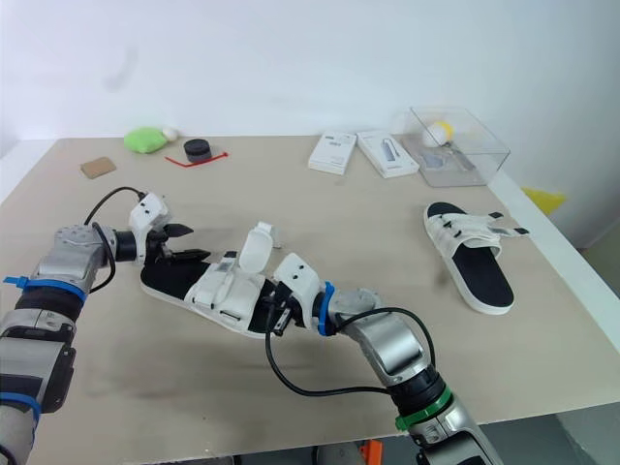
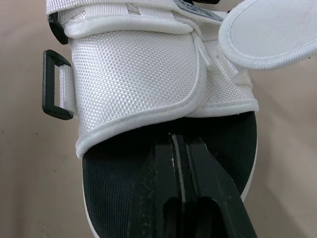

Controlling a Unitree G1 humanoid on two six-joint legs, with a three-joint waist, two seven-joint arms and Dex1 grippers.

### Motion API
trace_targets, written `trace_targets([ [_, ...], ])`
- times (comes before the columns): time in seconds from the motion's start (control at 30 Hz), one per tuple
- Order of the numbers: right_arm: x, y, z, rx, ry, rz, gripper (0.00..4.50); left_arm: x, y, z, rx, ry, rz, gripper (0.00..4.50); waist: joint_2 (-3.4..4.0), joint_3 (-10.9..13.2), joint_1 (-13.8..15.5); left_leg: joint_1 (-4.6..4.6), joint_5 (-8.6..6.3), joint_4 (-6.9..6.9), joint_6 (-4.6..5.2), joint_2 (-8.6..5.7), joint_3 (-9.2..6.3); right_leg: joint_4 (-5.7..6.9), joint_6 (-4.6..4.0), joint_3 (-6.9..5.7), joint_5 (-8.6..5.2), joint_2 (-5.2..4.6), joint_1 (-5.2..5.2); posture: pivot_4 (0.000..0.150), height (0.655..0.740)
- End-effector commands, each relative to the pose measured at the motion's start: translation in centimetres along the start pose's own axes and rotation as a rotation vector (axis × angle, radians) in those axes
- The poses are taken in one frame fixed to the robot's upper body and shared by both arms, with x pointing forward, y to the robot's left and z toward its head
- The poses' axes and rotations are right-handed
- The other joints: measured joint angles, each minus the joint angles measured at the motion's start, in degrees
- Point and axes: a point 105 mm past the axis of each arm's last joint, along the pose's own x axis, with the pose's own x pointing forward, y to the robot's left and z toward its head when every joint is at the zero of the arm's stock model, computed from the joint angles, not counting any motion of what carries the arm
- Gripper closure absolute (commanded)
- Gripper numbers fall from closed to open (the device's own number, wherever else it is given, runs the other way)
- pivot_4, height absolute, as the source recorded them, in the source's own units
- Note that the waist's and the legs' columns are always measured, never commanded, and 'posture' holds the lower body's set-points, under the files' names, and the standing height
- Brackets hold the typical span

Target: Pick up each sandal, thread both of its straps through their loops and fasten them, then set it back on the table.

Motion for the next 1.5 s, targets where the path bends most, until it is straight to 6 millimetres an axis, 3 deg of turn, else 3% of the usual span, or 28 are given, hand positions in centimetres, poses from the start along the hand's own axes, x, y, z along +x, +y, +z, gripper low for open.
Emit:
trace_targets([
  [0.03, 0.1, -0.2, -0.5, 0.005, 0.028, -0.003, 4.50, -0.3, -0.1, -1.5, 0.100, 0.083, -0.011, 0.10, 0.02, 0.0, 0.0, 0.01, 0.00, 0.00, 0.00, 0.00, 0.00, 0.00, 0.00, 0.00, 0.00, 0.00, 0.01, 0.150, 0.7400],
  [0.53, -0.1, -0.3, -0.6, 0.009, 0.031, -0.011, 4.50, -3.7, -5.3, -2.8, 0.103, 0.176, -0.379, 0.10, 0.16, -0.1, -0.1, 0.09, -0.06, 0.00, 0.09, 0.02, 0.03, 0.13, -0.06, 0.05, -0.06, 0.00, -0.06, 0.150, 0.7400],
  [1.0, -0.3, -0.8, -0.6, 0.010, 0.028, -0.025, 4.50, -5.4, -6.6, -2.8, 0.017, 0.216, -0.468, 0.10, 0.17, -0.1, -0.1, 0.09, -0.38, 0.01, 0.65, 0.02, 0.03, 0.12, -0.15, 0.05, -0.17, 0.06, -0.06, 0.150, 0.7400],
  [1.2, -0.5, -1.0, -0.2, 0.004, 0.014, -0.039, 4.50, -5.8, -6.3, -1.7, -0.022, 0.184, -0.448, 0.10, 0.14, -0.1, -0.1, 0.08, -0.39, 0.01, 0.68, 0.02, 0.01, 0.12, -0.19, 0.04, -0.20, 0.06, -0.07, 0.150, 0.7400],
  [1.37, -1.2, -0.3, 2.4, 0.015, -0.101, 0.000, 4.50, -6.7, -5.1, 0.6, -0.082, 0.099, -0.401, 0.10, 0.02, 0.0, -0.1, -0.01, -0.36, 0.03, 0.74, 0.02, 0.01, 0.13, -0.19, 0.05, -0.21, 0.09, -0.16, 0.150, 0.7400],
  [1.5, -0.8, 0.3, 1.0, 0.033, -0.040, 0.012, 4.50, -7.4, -4.0, 3.5, -0.177, -0.025, -0.364, 0.10, -0.08, 0.1, -0.1, -0.15, -0.31, 0.03, 0.82, 0.04, -0.04, 0.18, -0.20, 0.05, -0.20, 0.15, -0.31, 0.150, 0.7400],
])
